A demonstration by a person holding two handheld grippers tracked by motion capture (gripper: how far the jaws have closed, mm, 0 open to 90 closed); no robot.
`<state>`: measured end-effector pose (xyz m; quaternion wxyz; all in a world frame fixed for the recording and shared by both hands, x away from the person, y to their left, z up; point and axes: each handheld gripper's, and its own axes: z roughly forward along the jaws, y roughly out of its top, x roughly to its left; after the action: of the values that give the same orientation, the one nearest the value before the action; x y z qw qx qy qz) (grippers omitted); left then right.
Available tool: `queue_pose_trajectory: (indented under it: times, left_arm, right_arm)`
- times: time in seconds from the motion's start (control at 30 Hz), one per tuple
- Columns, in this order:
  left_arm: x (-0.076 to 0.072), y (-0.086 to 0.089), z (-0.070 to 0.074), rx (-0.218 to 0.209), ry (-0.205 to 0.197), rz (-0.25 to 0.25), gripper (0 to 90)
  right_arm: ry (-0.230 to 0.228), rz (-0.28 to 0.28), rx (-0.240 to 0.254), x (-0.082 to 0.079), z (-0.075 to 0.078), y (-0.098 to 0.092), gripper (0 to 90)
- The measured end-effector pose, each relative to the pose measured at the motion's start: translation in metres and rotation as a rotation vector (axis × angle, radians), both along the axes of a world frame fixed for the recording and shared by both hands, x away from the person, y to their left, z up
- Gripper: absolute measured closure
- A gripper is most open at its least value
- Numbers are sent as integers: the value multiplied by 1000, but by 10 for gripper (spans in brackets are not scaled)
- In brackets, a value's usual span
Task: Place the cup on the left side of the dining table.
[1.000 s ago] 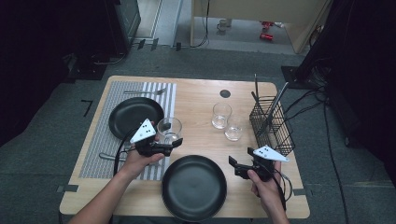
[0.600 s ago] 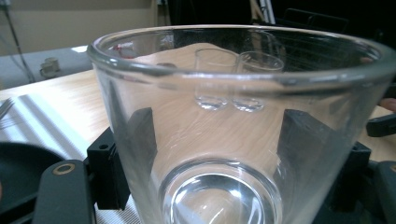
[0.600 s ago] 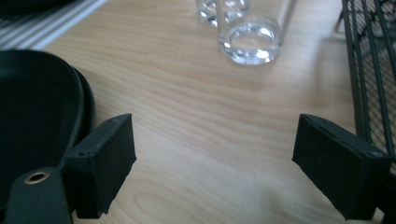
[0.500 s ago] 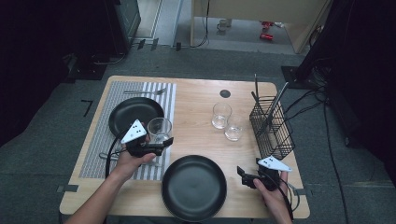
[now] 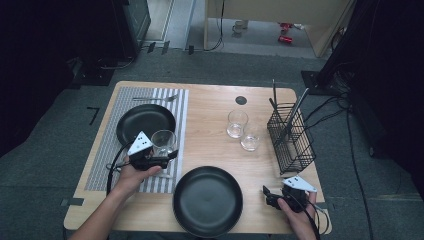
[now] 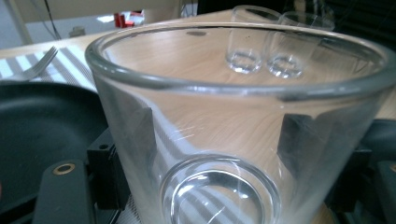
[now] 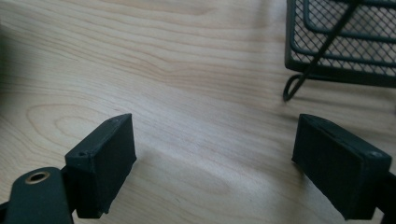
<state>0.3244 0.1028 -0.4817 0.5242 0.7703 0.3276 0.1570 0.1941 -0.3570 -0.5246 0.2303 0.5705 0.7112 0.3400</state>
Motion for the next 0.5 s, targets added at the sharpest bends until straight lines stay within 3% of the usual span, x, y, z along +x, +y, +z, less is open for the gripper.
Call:
queue_pose_trajectory:
  times: [0.17, 0.5]
  left_arm:
    - [2, -1, -8, 36, 32, 11, 219]
    - [5, -4, -18, 91, 75, 28, 219]
  right_arm:
    - [11, -14, -33, -3, -1, -3, 125]
    - [12, -13, -36, -6, -1, -5, 121]
